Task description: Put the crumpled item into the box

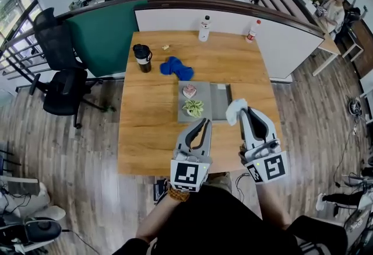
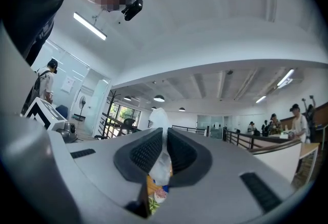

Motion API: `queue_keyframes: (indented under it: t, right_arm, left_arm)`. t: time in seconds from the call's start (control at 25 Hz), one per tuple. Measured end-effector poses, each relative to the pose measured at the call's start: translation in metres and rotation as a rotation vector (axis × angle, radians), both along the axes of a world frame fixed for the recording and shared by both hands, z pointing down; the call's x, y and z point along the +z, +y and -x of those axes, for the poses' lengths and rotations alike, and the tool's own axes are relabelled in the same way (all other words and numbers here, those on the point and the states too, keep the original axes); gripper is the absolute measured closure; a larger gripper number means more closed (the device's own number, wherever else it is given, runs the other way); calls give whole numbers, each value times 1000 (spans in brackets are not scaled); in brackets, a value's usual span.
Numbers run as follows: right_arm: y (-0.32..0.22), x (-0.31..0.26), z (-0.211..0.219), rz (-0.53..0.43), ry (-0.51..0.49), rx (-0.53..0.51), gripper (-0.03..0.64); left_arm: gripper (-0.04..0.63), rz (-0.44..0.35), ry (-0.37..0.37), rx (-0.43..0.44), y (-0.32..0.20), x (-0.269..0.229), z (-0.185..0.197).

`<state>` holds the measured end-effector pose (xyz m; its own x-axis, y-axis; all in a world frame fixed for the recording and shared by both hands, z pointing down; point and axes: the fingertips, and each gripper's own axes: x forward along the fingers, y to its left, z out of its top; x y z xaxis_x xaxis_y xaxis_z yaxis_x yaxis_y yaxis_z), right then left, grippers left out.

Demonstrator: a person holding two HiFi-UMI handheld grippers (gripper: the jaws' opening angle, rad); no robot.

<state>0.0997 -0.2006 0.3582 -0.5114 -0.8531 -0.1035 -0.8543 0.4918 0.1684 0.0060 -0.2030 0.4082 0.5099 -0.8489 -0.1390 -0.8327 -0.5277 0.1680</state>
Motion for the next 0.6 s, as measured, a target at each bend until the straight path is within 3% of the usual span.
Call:
queue_keyframes:
  t: [0.6]
  right_arm:
    - [6,14,9,28,-26,-11,580]
  left_arm:
    - [554,16,-25,-27,9,8,18]
